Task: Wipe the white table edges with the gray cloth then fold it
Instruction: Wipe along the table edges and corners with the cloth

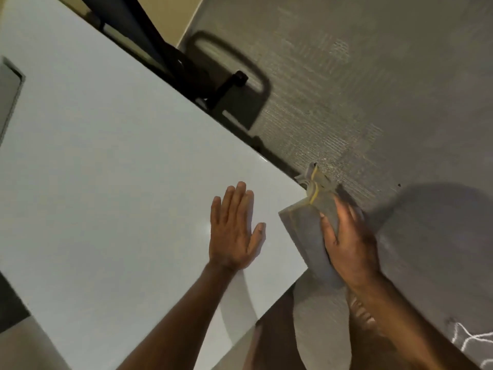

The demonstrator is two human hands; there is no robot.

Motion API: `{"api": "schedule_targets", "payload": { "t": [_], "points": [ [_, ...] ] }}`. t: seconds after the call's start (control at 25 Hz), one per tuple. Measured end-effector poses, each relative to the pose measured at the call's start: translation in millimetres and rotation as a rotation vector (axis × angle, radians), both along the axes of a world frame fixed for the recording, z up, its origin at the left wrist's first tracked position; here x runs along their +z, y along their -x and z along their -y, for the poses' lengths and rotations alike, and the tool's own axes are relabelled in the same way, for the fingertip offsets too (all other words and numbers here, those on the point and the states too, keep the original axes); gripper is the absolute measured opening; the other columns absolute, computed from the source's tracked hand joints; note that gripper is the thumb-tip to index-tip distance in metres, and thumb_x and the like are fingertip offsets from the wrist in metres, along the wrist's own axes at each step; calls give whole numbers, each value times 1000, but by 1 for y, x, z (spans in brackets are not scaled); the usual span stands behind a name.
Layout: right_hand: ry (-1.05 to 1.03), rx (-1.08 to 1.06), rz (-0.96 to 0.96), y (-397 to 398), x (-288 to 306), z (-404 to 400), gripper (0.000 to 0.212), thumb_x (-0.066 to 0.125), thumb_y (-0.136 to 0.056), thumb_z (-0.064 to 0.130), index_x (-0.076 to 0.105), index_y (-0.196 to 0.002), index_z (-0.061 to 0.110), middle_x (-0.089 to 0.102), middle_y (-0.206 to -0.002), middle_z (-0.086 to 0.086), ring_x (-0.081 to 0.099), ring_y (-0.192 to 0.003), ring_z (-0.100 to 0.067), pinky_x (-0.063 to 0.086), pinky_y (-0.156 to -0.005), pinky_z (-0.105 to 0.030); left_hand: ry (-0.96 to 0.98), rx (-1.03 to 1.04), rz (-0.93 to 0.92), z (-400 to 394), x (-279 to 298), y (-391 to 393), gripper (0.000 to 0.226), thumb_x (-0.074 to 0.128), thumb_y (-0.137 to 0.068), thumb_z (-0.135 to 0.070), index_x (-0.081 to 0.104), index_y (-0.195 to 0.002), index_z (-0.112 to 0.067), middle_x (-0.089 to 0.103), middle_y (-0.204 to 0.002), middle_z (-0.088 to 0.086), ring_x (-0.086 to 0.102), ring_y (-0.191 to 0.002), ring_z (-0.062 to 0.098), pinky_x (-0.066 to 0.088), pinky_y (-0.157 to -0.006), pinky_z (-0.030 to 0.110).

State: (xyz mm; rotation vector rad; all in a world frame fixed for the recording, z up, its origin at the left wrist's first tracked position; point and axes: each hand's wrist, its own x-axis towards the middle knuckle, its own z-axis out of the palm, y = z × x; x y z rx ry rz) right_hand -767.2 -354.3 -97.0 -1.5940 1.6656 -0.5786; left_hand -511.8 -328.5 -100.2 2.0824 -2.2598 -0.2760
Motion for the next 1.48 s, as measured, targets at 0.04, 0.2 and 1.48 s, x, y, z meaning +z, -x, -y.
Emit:
{"api": "schedule_targets", "payload": {
  "t": [0.04,0.2,1.48],
  "points": [
    [-20,68,-6,7,0,5,53,52,-104,35,52,-148,5,71,-128,-20,60,-117,-20,37,-100,-3,13,106,-18,1,0,2,71,28,-106,-51,26,-165,-12,18,-175,7,14,-163,27,17,-128,60],
    [-132,295,-10,19,3,24,62,61,-101,30,43,-158,15,68,-140,-15,74,-114,-34,62,-83,-35,53,698,-78,8,2,13,67,28,-106,-50,21,-165,-19,18,-175,1,13,-163,21,14,-130,57],
    [341,1059,-229,-202,-4,223,67,59,-101,39,33,-163,29,18,-177,-3,6,-163,-41,27,-128,-59,-38,724,47,11,-1,8,72,20,-106,-53,18,-166,-14,14,-176,7,9,-164,25,14,-130,57]
  ]
}}
